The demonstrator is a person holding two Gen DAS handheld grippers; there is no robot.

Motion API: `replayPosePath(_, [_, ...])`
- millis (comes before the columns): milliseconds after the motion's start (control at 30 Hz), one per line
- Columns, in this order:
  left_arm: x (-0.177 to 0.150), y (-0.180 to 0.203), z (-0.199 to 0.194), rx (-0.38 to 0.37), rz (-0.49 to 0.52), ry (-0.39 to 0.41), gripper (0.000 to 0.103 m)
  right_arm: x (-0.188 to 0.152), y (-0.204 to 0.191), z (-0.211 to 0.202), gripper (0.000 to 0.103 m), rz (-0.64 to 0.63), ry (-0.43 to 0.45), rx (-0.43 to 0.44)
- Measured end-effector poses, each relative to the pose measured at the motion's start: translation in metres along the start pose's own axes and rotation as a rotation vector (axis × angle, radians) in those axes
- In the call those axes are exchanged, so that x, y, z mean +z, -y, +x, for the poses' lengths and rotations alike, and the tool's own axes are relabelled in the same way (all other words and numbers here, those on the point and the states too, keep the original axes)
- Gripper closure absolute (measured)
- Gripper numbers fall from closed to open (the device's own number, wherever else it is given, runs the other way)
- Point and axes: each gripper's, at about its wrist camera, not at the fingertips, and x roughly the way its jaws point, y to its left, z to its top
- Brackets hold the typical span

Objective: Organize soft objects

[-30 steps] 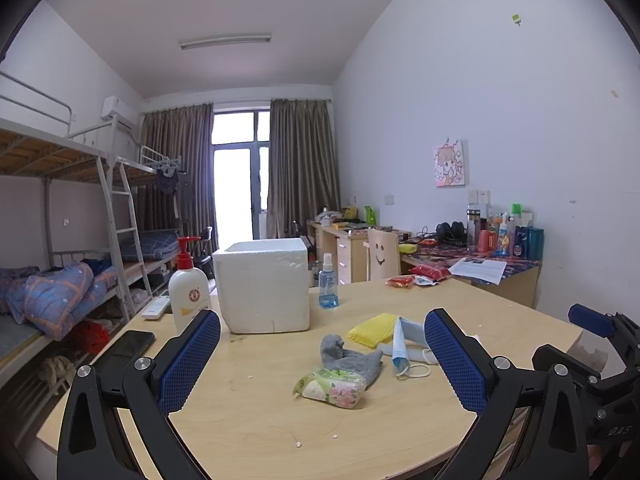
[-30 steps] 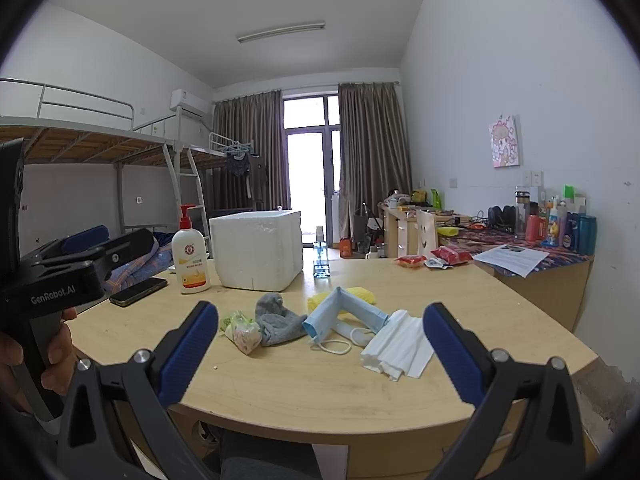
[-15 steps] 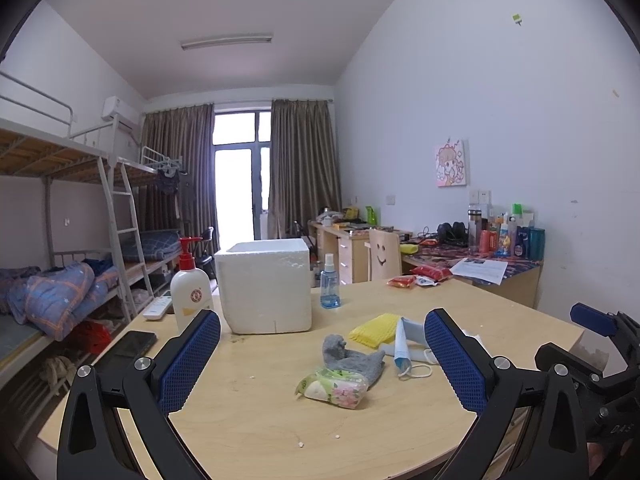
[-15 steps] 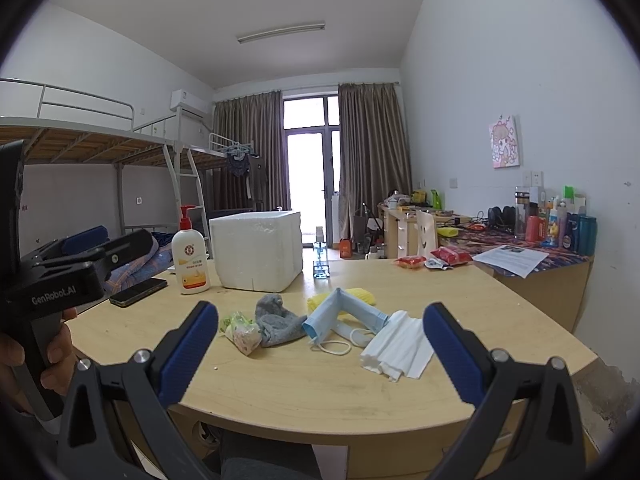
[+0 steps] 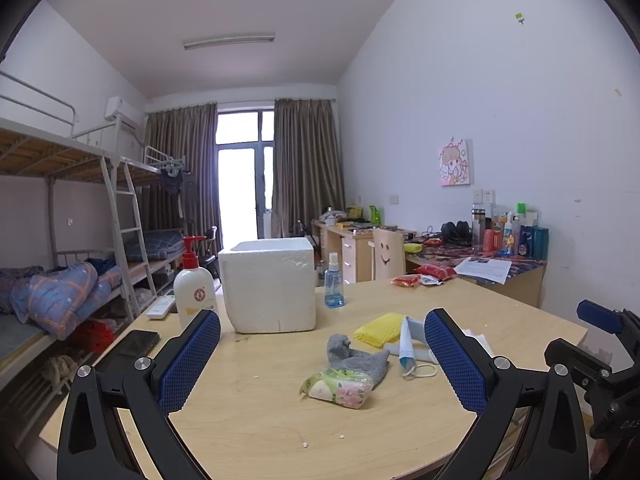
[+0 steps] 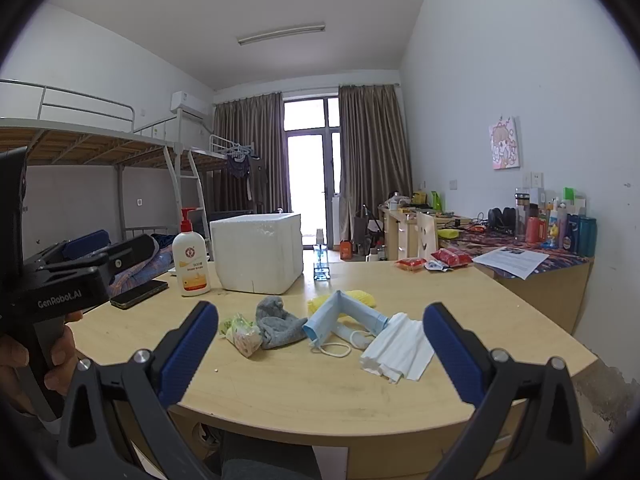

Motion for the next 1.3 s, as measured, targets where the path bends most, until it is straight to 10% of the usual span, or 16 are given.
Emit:
replayPosePath(800, [-0.004,-0.001,0.025,-0.009,0.027,-0.072,0.001,-0.002,0.012,0.028,0.0,0.029,-0.059,-0.006])
replayPosePath(1300, [-0.031,-0.001,0.088,-0.066,0.016,-0.278,0.001,-0.019,0.032,0.072,0.0,0.061,-0.179,-0.038])
